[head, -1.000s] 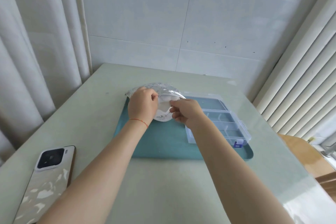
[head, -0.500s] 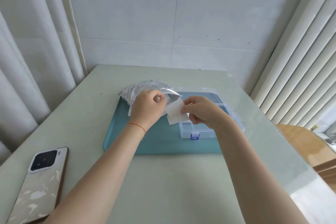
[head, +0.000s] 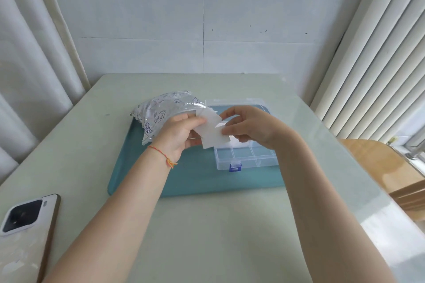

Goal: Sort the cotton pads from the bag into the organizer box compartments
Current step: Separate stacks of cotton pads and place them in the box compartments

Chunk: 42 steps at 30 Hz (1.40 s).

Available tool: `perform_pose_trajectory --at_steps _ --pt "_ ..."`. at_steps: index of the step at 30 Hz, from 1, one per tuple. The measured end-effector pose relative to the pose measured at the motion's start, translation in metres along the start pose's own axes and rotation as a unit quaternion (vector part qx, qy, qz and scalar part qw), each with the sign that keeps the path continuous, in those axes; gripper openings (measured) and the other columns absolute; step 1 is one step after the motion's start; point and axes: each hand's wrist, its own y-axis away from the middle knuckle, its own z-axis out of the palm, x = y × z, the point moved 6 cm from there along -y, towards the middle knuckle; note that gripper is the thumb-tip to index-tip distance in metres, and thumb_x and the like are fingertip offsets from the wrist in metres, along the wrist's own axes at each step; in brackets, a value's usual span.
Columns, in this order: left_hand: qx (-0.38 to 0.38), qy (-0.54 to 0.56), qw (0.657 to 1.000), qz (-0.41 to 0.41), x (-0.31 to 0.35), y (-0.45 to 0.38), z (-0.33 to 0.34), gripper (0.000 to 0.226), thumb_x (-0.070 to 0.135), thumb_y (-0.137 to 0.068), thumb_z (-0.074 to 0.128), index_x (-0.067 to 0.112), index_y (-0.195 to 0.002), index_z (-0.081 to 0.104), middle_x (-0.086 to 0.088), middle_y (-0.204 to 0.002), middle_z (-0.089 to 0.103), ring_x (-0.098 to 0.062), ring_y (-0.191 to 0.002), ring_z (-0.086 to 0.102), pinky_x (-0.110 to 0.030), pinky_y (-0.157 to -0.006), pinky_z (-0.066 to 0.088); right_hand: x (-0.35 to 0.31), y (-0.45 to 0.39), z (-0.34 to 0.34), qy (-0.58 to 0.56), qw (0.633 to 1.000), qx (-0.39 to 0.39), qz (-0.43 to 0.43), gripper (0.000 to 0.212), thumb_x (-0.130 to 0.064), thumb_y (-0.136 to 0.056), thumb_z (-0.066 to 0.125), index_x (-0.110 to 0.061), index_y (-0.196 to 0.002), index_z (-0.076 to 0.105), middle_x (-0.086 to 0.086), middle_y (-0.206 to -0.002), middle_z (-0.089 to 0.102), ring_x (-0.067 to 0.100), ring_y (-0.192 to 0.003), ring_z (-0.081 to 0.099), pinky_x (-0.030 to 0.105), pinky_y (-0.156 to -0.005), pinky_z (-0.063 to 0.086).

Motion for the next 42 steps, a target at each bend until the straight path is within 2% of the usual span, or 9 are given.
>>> perform_pose_trajectory --at_steps 8,14,18,23,26,30,33,36,42 --pt "-0.012 -0.014 1.0 -0.005 0.002 0.003 0.003 0.014 0.006 -0.096 0.048 0.003 -0.105 0.058 -0.011 -0.082 0.07 -0.019 -0.062 0.068 -0.032 -0.055 0.059 -0.012 0.009 -0.008 0.061 0.998 0.004 -0.033 0.013 -0.007 -0.087 0.067 -0.015 -0.091 0.078 -0.004 -0.081 0.07 0.004 -0.067 0.053 0.026 -0.068 0.04" --pt "-0.154 0.08 0.982 -0.073 -0.001 0.015 0.024 0.029 0.011 -0.098 0.041 0.002 -0.119 0.059 -0.017 -0.103 0.069 -0.037 -0.087 0.07 -0.032 -0.065 0.06 -0.026 0.003 0.0 0.092 0.988 0.102 -0.072 0.01 -0.012 -0.085 0.072 -0.021 -0.085 0.074 -0.003 -0.081 0.073 0.004 -0.069 0.062 0.025 -0.071 0.05" --pt "-0.202 0.16 0.961 -0.101 -0.001 0.02 0.026 0.038 0.016 -0.097 0.036 -0.002 -0.122 0.057 -0.028 -0.113 0.062 -0.04 -0.096 0.066 -0.036 -0.074 0.06 -0.029 0.001 0.001 0.1 0.98 0.142 -0.092 0.006 -0.01 -0.085 0.073 -0.016 -0.087 0.073 -0.005 -0.079 0.072 -0.003 -0.065 0.061 0.011 -0.067 0.047" --pt "-0.184 0.197 0.955 -0.123 -0.008 0.02 0.027 0.03 0.009 -0.093 0.038 0.004 -0.11 0.062 -0.024 -0.101 0.065 -0.033 -0.087 0.068 -0.03 -0.065 0.058 -0.036 0.001 0.01 0.141 0.972 0.139 -0.125 0.006 -0.016 -0.085 0.074 -0.018 -0.087 0.068 -0.008 -0.079 0.066 0.002 -0.069 0.057 0.012 -0.064 0.044" --pt "-0.157 0.215 0.957 -0.115 -0.01 0.016 0.026 0.027 0.002 -0.09 0.039 0.004 -0.103 0.063 -0.016 -0.09 0.066 -0.027 -0.078 0.066 -0.029 -0.062 0.055 -0.039 0.002 0.016 0.175 0.961 0.154 -0.151 0.014 -0.024 -0.086 0.071 -0.021 -0.091 0.058 -0.008 -0.091 0.064 0.012 -0.089 0.06 0.022 -0.078 0.047" --pt "-0.139 0.257 0.952 -0.089 -0.005 0.012 0.021 0.03 0.0 -0.082 0.045 0.003 -0.109 0.056 -0.013 -0.09 0.061 -0.025 -0.079 0.061 -0.032 -0.072 0.052 -0.039 0.006 0.032 0.236 0.956 0.1 -0.142 0.046 -0.042 -0.076 0.078 -0.02 -0.103 0.049 -0.009 -0.106 0.056 0.011 -0.104 0.051 0.025 -0.089 0.042" --pt "-0.162 0.286 0.94 -0.091 0.001 0.015 0.023 0.028 0.011 -0.079 0.051 0.003 -0.105 0.059 -0.012 -0.091 0.065 -0.025 -0.078 0.066 -0.031 -0.071 0.055 -0.042 0.007 0.041 0.338 0.922 0.139 -0.13 0.058 -0.051 -0.071 0.077 -0.019 -0.105 0.041 -0.006 -0.106 0.053 0.018 -0.1 0.048 0.036 -0.088 0.039" --pt "-0.153 0.294 0.938 -0.1 0.001 0.015 0.022 0.024 0.02 -0.093 0.046 0.001 -0.099 0.06 -0.011 -0.082 0.067 -0.023 -0.068 0.067 -0.027 -0.063 0.056 -0.051 0.01 0.045 0.379 0.896 0.174 -0.152 0.056 -0.053 -0.075 0.072 -0.017 -0.106 0.041 -0.006 -0.099 0.053 0.019 -0.094 0.047 0.036 -0.085 0.036" --pt "-0.134 0.278 0.945 -0.112 -0.002 0.01 0.019 0.03 0.029 -0.101 0.041 0.006 -0.1 0.061 -0.008 -0.091 0.065 -0.022 -0.075 0.068 -0.031 -0.071 0.054 -0.054 0.012 0.048 0.416 0.878 0.164 -0.171 0.046 -0.049 -0.078 0.069 -0.02 -0.1 0.041 -0.007 -0.099 0.051 0.018 -0.095 0.047 0.036 -0.085 0.036"
